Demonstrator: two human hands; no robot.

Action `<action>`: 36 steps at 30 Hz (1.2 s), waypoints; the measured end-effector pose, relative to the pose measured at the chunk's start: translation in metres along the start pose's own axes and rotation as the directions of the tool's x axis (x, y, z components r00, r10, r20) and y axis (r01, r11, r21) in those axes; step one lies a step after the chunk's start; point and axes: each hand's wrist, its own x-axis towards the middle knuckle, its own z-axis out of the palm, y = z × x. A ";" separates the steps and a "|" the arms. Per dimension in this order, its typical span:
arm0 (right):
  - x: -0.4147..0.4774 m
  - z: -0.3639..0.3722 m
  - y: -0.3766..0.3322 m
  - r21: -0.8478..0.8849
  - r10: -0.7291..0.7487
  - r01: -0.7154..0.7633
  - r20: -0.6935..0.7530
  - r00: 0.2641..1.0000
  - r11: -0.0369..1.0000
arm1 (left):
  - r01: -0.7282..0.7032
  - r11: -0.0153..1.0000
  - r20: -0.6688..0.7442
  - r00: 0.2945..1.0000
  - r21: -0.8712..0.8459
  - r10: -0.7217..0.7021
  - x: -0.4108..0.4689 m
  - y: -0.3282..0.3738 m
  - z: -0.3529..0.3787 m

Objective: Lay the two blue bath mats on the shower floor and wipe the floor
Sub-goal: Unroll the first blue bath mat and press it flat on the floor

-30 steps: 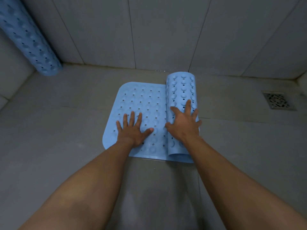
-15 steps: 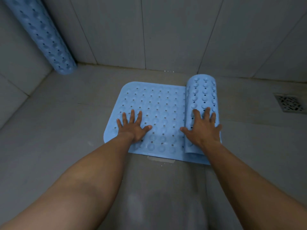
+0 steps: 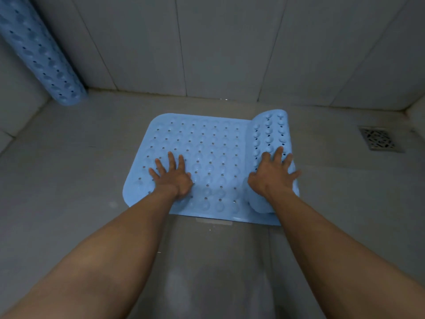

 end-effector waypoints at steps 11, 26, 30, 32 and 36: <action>-0.001 0.021 0.058 -0.039 -0.091 0.091 -0.003 0.996 0.995 | -0.137 0.989 -0.065 0.988 0.055 0.140 -0.018 0.082 0.039; 0.010 0.004 0.123 -0.063 -0.107 0.098 -0.160 0.981 0.993 | -0.178 0.983 -0.206 0.962 0.038 0.182 -0.027 0.130 0.034; 0.012 -0.001 0.151 -0.163 -0.127 0.098 -0.176 0.976 0.982 | -0.363 0.931 -0.123 0.923 0.032 0.365 -0.028 0.190 0.040; 0.013 -0.003 0.165 -0.152 -0.085 0.069 -0.100 0.991 0.986 | -0.364 0.926 -0.076 0.925 0.097 0.372 -0.027 0.204 0.050; 0.015 0.002 0.192 -0.241 0.029 -0.032 -0.014 0.999 0.970 | -0.332 0.932 -0.163 0.921 0.144 0.353 -0.032 0.209 0.067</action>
